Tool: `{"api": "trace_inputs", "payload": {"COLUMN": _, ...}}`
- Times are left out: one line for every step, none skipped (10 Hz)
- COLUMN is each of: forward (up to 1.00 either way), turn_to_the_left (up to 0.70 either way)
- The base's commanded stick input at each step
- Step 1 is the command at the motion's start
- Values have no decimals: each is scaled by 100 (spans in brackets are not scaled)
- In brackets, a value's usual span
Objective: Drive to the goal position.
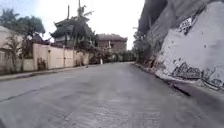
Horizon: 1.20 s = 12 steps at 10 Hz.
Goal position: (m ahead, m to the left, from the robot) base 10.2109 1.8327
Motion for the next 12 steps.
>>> {"api": "trace_inputs", "payload": {"forward": 100, "turn_to_the_left": 0}}
{"api": "trace_inputs", "payload": {"forward": 100, "turn_to_the_left": 0}}
{"api": "trace_inputs", "payload": {"forward": 100, "turn_to_the_left": 0}}
{"api": "trace_inputs", "payload": {"forward": 100, "turn_to_the_left": 0}}
{"api": "trace_inputs", "payload": {"forward": 100, "turn_to_the_left": -18}}
{"api": "trace_inputs", "payload": {"forward": 100, "turn_to_the_left": -37}}
{"api": "trace_inputs", "payload": {"forward": 100, "turn_to_the_left": -38}}
{"api": "trace_inputs", "payload": {"forward": 100, "turn_to_the_left": -38}}
{"api": "trace_inputs", "payload": {"forward": 100, "turn_to_the_left": -38}}
{"api": "trace_inputs", "payload": {"forward": 100, "turn_to_the_left": -37}}
{"api": "trace_inputs", "payload": {"forward": 100, "turn_to_the_left": -15}}
{"api": "trace_inputs", "payload": {"forward": 100, "turn_to_the_left": 0}}
